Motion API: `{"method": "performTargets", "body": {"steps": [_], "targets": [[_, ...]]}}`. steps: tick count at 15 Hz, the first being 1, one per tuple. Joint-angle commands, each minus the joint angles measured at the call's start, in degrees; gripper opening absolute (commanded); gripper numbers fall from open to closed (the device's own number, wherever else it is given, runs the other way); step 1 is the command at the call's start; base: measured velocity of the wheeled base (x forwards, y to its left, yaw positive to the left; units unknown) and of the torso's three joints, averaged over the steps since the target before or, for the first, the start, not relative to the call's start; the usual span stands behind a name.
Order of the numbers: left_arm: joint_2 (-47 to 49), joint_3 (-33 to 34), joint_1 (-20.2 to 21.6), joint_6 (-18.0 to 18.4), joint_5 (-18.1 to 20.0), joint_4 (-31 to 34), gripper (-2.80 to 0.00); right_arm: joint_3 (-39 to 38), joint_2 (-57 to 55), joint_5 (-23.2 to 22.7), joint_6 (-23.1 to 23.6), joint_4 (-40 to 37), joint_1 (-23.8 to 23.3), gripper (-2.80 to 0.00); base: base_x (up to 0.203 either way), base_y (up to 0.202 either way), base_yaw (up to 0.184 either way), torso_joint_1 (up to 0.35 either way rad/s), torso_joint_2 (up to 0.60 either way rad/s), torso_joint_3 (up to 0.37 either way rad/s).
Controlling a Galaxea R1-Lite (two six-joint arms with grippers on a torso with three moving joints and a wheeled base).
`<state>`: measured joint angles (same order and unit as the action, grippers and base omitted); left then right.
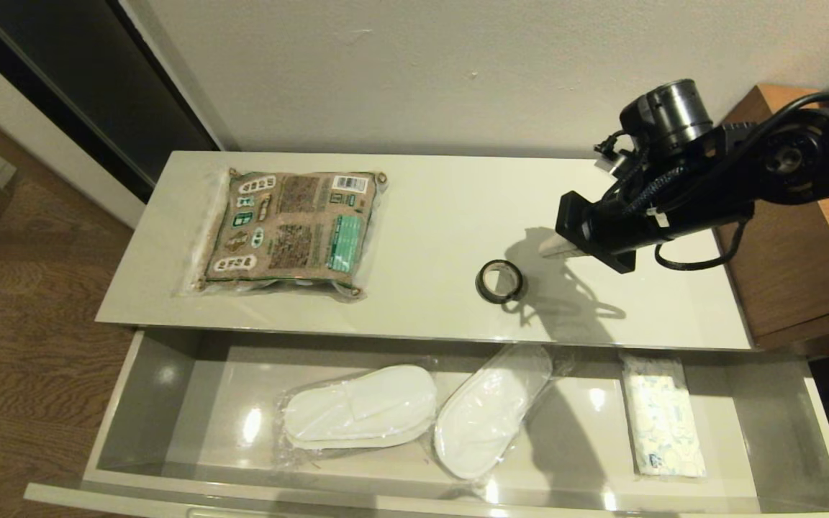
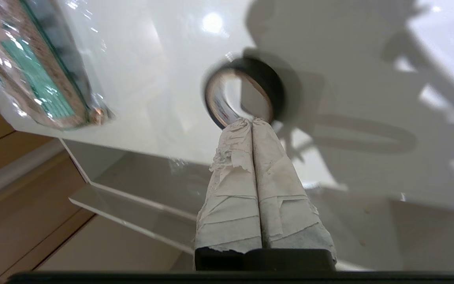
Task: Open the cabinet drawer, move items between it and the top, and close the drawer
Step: Pick up the adhesive tape on the table
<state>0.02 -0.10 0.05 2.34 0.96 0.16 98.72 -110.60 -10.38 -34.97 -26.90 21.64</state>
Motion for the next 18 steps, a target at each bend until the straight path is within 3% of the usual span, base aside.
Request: {"method": "performTargets", "body": {"steps": [1, 2, 3, 5, 8, 10, 11, 14, 18], "targets": [[0.1, 0.0, 0.0, 0.0, 0.0, 0.0, -2.80, 2.2, -3.4, 0.6, 0.0, 0.2, 1.6, -2.80, 0.000, 0.000, 0.000, 0.000, 0.00, 0.000], [0.1, 0.0, 0.0, 0.0, 0.0, 0.0, -2.80, 1.9, -4.2, 3.8, 0.0, 0.2, 2.7, 0.00, 0.000, 0.000, 0.000, 0.000, 0.00, 0.000], [0.1, 0.0, 0.0, 0.0, 0.0, 0.0, -2.80, 1.7, -4.9, 7.9, 0.1, 0.3, 4.0, 0.00, 0.000, 0.000, 0.000, 0.000, 0.00, 0.000], [0.1, 0.0, 0.0, 0.0, 0.0, 0.0, -2.80, 1.0, -4.9, 9.5, 1.3, 1.7, 5.1, 0.00, 0.000, 0.000, 0.000, 0.000, 0.00, 0.000], [0.1, 0.0, 0.0, 0.0, 0.0, 0.0, -2.80, -2.6, -3.7, 17.5, 5.2, 7.4, 8.9, 0.00, 0.000, 0.000, 0.000, 0.000, 0.00, 0.000], [0.1, 0.0, 0.0, 0.0, 0.0, 0.0, -2.80, -3.2, -4.2, 20.3, 5.6, 10.0, 10.3, 0.00, 0.000, 0.000, 0.000, 0.000, 0.00, 0.000], [0.1, 0.0, 0.0, 0.0, 0.0, 0.0, -2.80, -3.1, -4.3, 20.6, 5.6, 10.3, 10.9, 0.00, 0.000, 0.000, 0.000, 0.000, 0.00, 0.000], [0.1, 0.0, 0.0, 0.0, 0.0, 0.0, -2.80, -2.4, -6.1, 27.3, 8.2, 10.4, 13.1, 0.00, 0.000, 0.000, 0.000, 0.000, 0.00, 0.000], [0.1, 0.0, 0.0, 0.0, 0.0, 0.0, -2.80, -2.3, -7.4, 29.4, 8.9, 10.2, 14.3, 0.00, 0.000, 0.000, 0.000, 0.000, 0.00, 0.000]]}}
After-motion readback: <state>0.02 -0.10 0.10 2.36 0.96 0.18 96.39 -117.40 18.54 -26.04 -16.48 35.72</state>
